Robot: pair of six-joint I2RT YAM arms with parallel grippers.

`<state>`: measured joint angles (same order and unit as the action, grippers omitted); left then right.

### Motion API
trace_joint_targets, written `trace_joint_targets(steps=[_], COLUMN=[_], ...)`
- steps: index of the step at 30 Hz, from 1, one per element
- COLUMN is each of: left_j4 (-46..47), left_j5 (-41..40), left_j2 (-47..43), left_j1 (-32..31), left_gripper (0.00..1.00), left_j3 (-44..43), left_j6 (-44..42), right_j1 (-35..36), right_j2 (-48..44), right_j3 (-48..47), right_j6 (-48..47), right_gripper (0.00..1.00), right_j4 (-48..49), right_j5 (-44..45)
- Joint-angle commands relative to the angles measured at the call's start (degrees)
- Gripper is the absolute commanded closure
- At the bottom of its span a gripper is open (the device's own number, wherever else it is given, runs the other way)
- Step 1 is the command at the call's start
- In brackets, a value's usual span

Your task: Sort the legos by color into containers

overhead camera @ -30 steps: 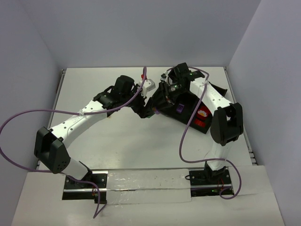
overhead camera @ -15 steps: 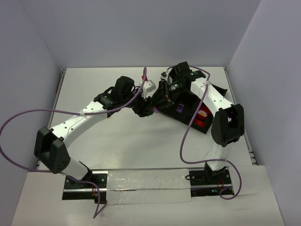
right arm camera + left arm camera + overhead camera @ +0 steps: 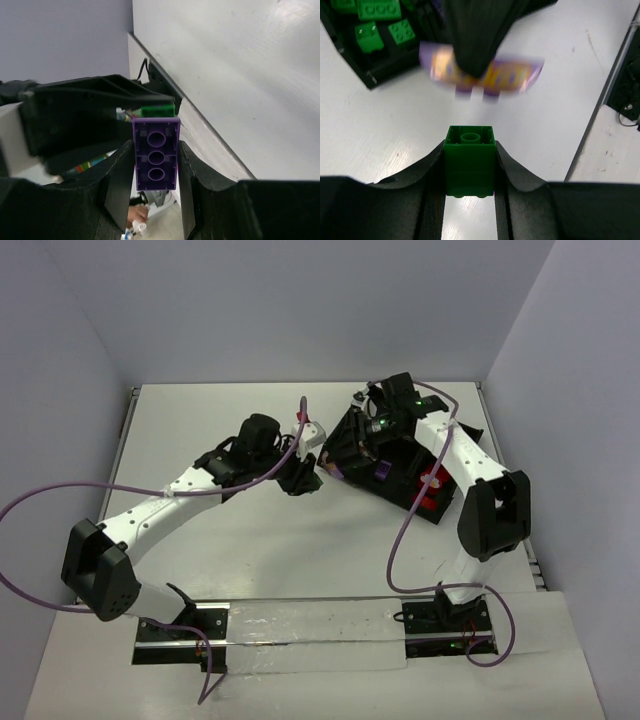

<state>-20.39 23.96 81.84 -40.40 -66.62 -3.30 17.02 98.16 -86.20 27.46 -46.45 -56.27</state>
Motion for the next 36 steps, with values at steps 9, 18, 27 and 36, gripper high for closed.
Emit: trace_joint_targets(steps=[9, 18, 27, 36], left_j4=[3.5, 1.2, 1.9, -0.9], left_j5=[-4.9, -15.3, -16.4, -22.9], left_j2=[-5.4, -1.9, -1.9, 3.0], left_j1=[1.8, 2.0, 2.1, 1.9], left_gripper=[1.0, 1.0, 1.0, 1.0], left_j3=[3.0, -3.0, -2.5, -1.6], left_j6=[7.6, 19.7, 20.2, 20.0], right_j1=[-6.5, -7.5, -8.1, -7.4], right_j2=[-7.5, -5.2, 1.2, -5.1], right_j3=[3.7, 6.8, 2.3, 4.1], right_j6=[7.1, 7.2, 4.1, 1.1], right_gripper=[1.0, 0.98, 0.41, 0.29], right_j4=[2.4, 6.1, 5.4, 6.7], right_j5=[40.5, 61.7, 61.9, 61.5])
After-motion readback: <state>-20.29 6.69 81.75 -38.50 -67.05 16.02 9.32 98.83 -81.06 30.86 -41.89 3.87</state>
